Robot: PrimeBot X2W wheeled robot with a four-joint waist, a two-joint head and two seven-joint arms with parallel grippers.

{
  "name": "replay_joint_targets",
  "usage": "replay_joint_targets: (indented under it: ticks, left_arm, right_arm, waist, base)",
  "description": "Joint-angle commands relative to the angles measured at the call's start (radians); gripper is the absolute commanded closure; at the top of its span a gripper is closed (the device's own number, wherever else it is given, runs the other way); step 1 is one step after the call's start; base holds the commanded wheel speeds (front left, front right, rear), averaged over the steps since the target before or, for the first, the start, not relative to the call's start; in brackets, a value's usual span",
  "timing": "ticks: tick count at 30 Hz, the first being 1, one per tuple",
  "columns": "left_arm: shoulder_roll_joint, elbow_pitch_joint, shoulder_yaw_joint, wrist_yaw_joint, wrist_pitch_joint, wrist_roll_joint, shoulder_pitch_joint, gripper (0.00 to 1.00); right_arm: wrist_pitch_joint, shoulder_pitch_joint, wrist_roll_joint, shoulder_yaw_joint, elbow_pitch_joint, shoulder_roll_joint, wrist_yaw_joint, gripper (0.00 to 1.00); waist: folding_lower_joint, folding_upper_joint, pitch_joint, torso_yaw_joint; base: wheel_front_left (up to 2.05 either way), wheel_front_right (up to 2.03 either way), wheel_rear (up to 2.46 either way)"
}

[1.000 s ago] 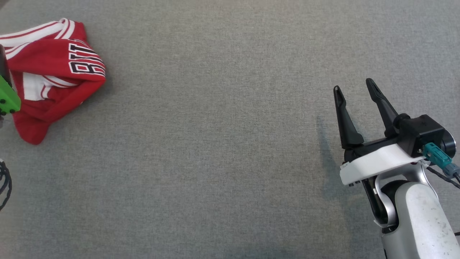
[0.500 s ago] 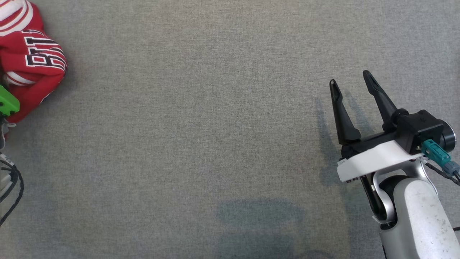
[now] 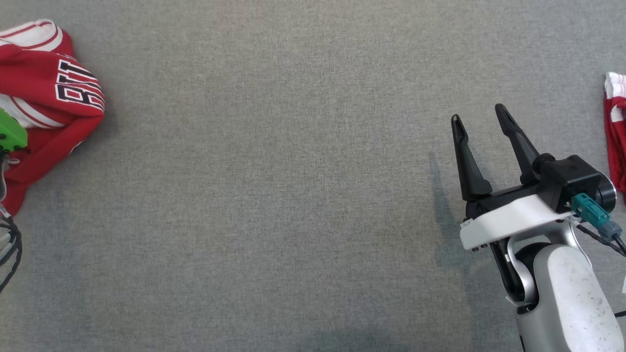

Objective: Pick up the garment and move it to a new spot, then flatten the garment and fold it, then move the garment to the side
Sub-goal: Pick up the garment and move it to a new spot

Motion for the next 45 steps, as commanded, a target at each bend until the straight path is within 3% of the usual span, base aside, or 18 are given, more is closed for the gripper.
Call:
replay_joint_targets:
  ticks: [1, 8, 14, 19, 23, 27, 30, 37, 45]
  left_arm:
    - [0.009, -0.004, -0.016, -0.014, -0.012, 0.021, -0.028, 1.00]
    - [-0.007, -0.046, -0.079, -0.048, -0.008, 0.059, -0.049, 1.00]
    - [-0.054, -0.111, -0.151, -0.072, 0.015, 0.086, -0.032, 1.00]
    - [-0.135, -0.172, -0.210, -0.078, 0.045, 0.084, 0.015, 1.00]
    - [-0.231, -0.210, -0.253, -0.075, 0.033, 0.079, 0.070, 1.00]
    - [-0.342, -0.201, -0.292, -0.055, 0.003, 0.074, 0.133, 1.00]
    - [-0.395, -0.162, -0.334, -0.041, -0.045, 0.091, 0.171, 1.00]
    - [-0.427, -0.114, -0.428, -0.024, -0.115, 0.052, 0.202, 1.00]
    - [-0.426, -0.142, -0.536, 0.101, -0.177, -0.124, 0.158, 1.00]
  right_arm:
    - [-0.014, 0.020, 0.015, -0.005, 0.016, -0.003, 0.000, 0.00]
    - [-0.037, 0.069, 0.045, -0.018, 0.056, -0.003, 0.000, 0.00]
    - [-0.050, 0.119, 0.065, -0.034, 0.081, -0.003, 0.000, 0.00]
    - [-0.051, 0.164, 0.072, -0.053, 0.088, -0.003, 0.000, 0.00]
    - [-0.049, 0.186, 0.078, -0.054, 0.083, -0.003, 0.000, 0.00]
    - [-0.051, 0.181, 0.084, -0.048, 0.079, -0.003, 0.000, 0.00]
    - [-0.056, 0.168, 0.091, -0.041, 0.089, -0.003, 0.000, 0.00]
    - [-0.066, 0.139, 0.103, -0.011, 0.114, -0.003, 0.000, 0.00]
    - [-0.082, 0.119, 0.113, 0.018, 0.147, -0.003, 0.000, 0.00]
  waist:
    - [-0.0001, 0.0042, -0.085, 0.001]
    - [-0.0001, 0.0042, -0.216, -0.006]
    - [-0.0001, 0.0042, -0.318, -0.026]
    - [-0.0001, 0.0042, -0.361, -0.041]
    - [-0.0001, 0.0042, -0.362, -0.061]
    - [-0.0001, 0.0042, -0.341, -0.090]
    - [-0.0001, 0.0042, -0.323, -0.117]
    - [-0.0001, 0.0042, -0.292, -0.204]
    - [-0.0001, 0.0042, -0.268, -0.306]
  base:
    - [0.00, 0.00, 0.00]
    - [0.00, 0.00, 0.00]
    - [0.00, 0.00, 0.00]
    - [0.00, 0.00, 0.00]
    - [0.00, 0.00, 0.00]
    - [0.00, 0.00, 0.00]
    - [0.00, 0.00, 0.00]
    - [0.00, 0.00, 0.00]
    - [0.00, 0.00, 0.00]
